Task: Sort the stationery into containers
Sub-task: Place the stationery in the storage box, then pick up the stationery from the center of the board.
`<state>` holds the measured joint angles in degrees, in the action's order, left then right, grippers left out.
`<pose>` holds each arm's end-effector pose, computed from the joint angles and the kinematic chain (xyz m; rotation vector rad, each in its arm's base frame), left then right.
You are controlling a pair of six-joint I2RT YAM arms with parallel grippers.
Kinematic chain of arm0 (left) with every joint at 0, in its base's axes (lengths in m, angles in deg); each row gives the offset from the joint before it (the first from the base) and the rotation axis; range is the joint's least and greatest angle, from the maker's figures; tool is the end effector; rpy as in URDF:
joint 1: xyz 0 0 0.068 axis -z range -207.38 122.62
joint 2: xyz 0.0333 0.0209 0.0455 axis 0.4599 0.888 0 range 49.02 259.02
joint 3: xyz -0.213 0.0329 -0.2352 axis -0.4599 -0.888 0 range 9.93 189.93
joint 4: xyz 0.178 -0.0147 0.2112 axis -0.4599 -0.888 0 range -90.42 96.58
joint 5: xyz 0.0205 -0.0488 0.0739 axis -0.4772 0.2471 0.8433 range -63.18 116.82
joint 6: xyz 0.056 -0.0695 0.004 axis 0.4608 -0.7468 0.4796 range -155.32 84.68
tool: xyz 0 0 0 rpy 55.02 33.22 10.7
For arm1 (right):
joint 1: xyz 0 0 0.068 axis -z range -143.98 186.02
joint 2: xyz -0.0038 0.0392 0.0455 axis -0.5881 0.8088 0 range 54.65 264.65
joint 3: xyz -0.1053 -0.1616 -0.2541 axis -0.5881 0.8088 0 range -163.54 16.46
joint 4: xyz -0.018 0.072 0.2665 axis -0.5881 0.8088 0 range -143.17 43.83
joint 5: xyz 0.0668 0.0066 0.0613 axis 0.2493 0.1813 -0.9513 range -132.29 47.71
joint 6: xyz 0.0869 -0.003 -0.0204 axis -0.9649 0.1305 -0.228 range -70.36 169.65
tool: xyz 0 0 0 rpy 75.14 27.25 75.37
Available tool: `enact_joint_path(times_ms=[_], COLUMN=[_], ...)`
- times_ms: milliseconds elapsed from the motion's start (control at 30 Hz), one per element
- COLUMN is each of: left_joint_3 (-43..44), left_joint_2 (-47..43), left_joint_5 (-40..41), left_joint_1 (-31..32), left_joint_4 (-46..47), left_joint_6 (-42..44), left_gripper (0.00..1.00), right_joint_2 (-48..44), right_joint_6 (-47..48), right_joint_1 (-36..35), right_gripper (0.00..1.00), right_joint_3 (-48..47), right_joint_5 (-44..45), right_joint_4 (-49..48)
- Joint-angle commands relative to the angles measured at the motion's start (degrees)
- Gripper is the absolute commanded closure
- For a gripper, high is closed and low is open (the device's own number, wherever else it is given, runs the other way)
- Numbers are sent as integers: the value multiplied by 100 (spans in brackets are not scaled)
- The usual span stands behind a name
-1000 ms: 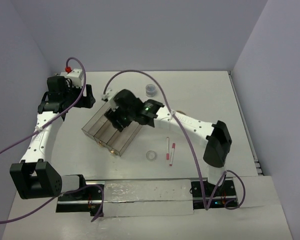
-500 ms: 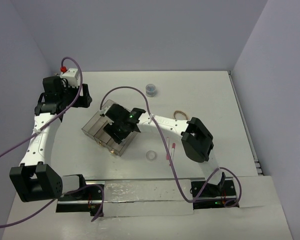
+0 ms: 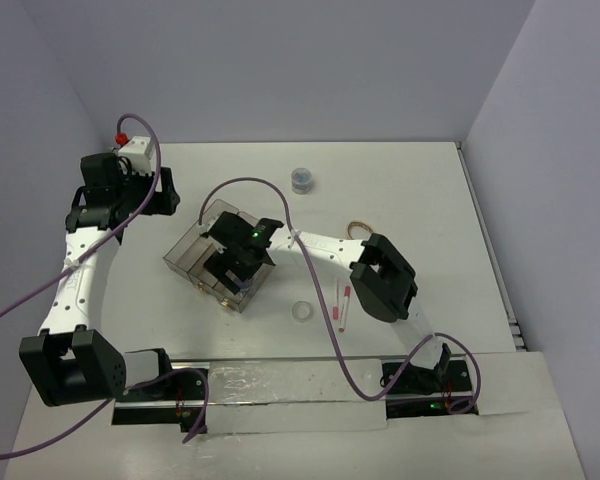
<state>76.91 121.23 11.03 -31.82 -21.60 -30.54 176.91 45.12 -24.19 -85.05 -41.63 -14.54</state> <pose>0.3166 0.0028 0.3631 0.1654 2.1295 -0.2023 0.2640 0.4594 0.2084 -1.2380 2.3530 0.3768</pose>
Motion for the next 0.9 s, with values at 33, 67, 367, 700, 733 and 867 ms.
enact_joint_path(times_ms=[33,67,367,700,733,867], left_joint_3=[161,154,184,61,61,-51], left_joint_2=[-241,-262,-344,-629,-638,-678], left_joint_5=[50,54,121,235,253,376], left_joint_1=[-89,-100,-197,-242,-250,-254], left_joint_4=[-88,-87,-172,-477,-486,-417], left_joint_6=[67,75,-20,-20,6,24], left_gripper=[13,13,12,12,12,12], right_joint_2=[-122,-186,-861,1257,1416,1885], right_joint_6=[301,351,-111,-1375,-1393,-1383], right_joint_1=[6,24,1299,3216,3261,3304], right_gripper=[2,1,0,0,1,2], right_joint_3=[-686,-813,-1977,-3997,-4069,-4038], right_joint_5=[85,88,142,1198,1199,1125], right_joint_4=[222,280,341,-49,-103,-520])
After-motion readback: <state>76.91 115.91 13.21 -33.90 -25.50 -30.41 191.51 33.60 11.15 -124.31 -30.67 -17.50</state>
